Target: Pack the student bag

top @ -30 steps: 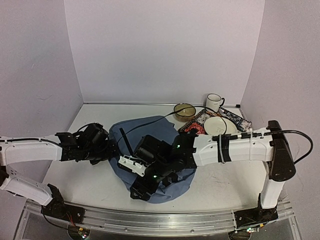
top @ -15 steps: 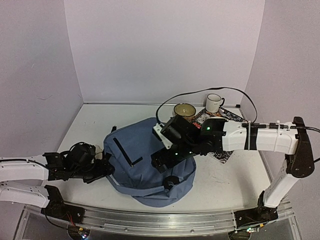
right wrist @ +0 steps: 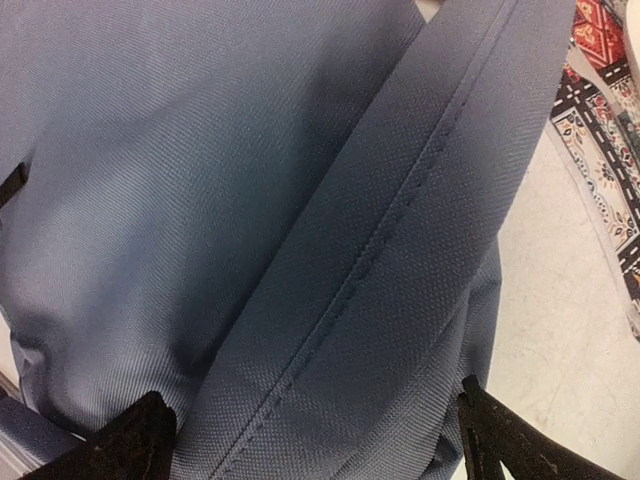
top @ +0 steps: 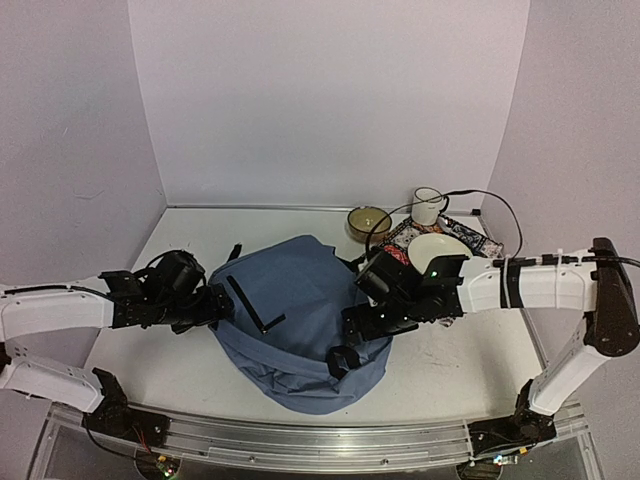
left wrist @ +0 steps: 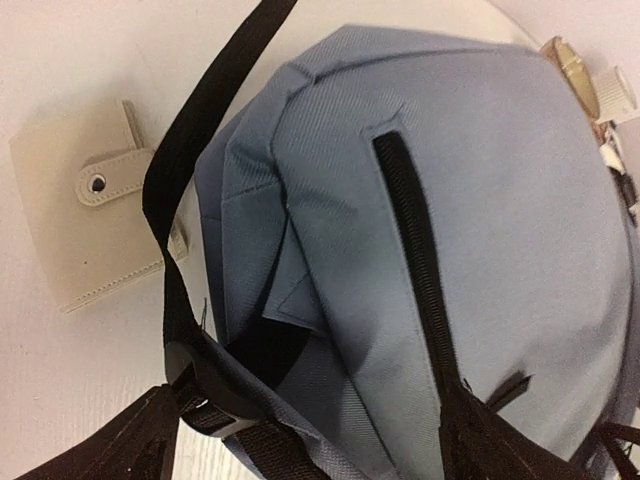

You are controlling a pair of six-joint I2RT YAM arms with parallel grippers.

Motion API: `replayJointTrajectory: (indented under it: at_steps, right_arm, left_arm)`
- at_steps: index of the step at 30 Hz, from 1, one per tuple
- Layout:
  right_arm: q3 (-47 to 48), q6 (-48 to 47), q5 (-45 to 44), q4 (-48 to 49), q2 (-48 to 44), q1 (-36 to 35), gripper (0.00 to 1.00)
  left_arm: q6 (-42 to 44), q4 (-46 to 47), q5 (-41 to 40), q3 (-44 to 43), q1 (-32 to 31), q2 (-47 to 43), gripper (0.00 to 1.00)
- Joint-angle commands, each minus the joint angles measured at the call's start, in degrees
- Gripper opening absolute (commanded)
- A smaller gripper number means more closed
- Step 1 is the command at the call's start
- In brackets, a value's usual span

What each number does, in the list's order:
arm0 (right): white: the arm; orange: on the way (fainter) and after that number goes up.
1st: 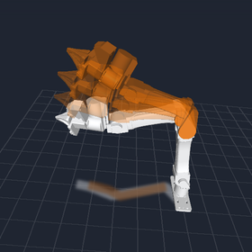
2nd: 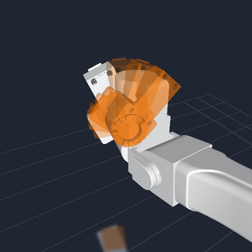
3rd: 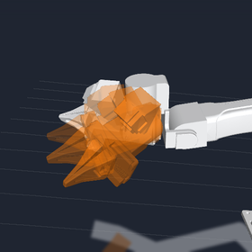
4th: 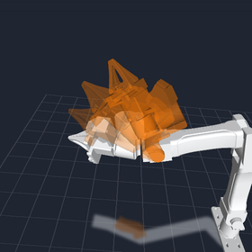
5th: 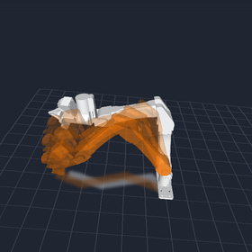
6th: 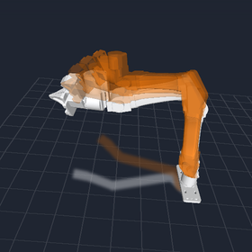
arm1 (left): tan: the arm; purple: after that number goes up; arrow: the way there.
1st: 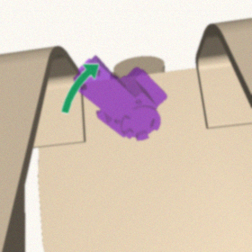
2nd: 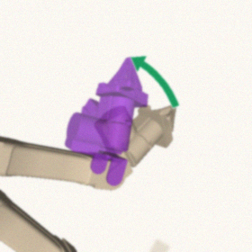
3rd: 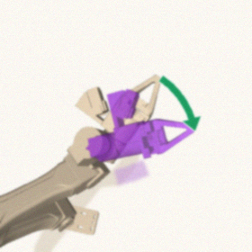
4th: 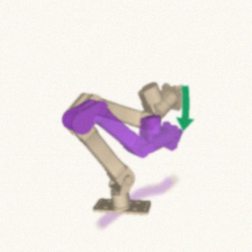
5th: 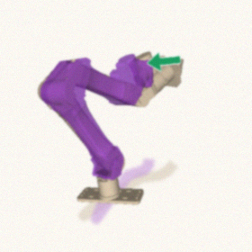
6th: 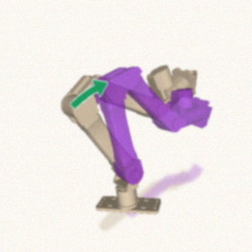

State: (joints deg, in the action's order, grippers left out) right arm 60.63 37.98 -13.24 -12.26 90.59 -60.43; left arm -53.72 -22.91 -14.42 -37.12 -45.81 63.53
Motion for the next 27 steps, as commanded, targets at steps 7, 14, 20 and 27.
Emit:
replayJointTrajectory:
  at_steps: [7, 14, 20, 27]
  right_arm:
    - [2.8, -6.9, 3.2, 5.9, 6.6, 3.2, 0.47]
    - [7.4, -17.2, 0.3, 4.8, 2.2, 7.6, 0.09]
    - [9.6, -22.6, 0.1, 4.3, -0.8, 9.7, 0.1]
    - [7.7, -19.7, -3.8, 5.2, 5.1, 11.2, 0.18]
  left_arm:
    - [1.0, 12.3, 15.4, 9.2, 0.1, 1.6, 0.77]
    - [0.7, 17.4, 16.4, 11.2, -6.7, 0.2, 0.74]
    - [2.1, 18.4, 10.4, 8.6, -15.4, 2.9, 0.75]
    - [2.2, 19.5, 3.3, 4.4, -22.9, 11.9, 0.8]
